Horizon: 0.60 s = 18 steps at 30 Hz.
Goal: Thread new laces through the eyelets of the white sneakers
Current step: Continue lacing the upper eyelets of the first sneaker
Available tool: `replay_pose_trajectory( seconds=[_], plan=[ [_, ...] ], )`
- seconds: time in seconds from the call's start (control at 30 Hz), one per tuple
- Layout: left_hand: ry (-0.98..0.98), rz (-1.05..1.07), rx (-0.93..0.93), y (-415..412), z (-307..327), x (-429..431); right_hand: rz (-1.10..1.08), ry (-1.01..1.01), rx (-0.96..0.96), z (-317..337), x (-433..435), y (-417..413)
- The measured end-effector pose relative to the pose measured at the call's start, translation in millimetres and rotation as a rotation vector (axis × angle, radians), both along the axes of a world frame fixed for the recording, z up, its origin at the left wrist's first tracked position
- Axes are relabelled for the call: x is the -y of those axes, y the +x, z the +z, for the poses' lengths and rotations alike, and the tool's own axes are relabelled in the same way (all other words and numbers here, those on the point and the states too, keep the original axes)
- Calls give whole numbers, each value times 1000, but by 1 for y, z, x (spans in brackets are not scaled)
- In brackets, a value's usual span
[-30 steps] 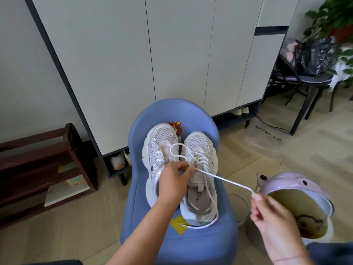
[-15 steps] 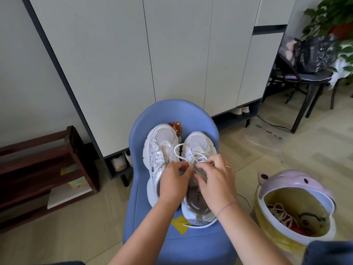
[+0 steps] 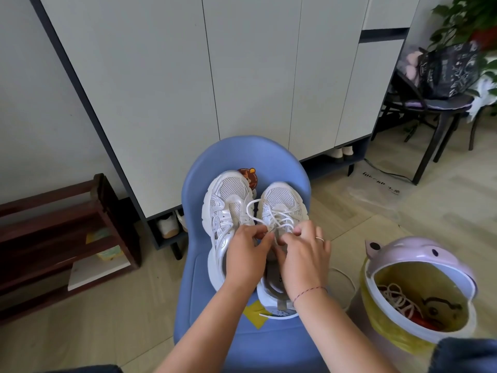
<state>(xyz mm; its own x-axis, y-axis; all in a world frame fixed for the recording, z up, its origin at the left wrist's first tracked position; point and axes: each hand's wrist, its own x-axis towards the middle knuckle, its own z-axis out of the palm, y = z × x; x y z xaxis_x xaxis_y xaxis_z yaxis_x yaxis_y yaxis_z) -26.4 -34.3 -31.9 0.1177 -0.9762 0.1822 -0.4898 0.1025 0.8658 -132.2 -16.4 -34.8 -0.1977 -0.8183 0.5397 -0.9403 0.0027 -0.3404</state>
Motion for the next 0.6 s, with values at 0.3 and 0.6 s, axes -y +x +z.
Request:
replay_pose_trajectory(
  seconds=[0.3, 0.6],
  plan=[
    [-1, -2, 15, 1, -2, 0, 252, 78, 312, -1, -27, -28],
    [-1, 13, 4, -2, -1, -3, 235, 550, 600, 0, -70, -82]
  ],
)
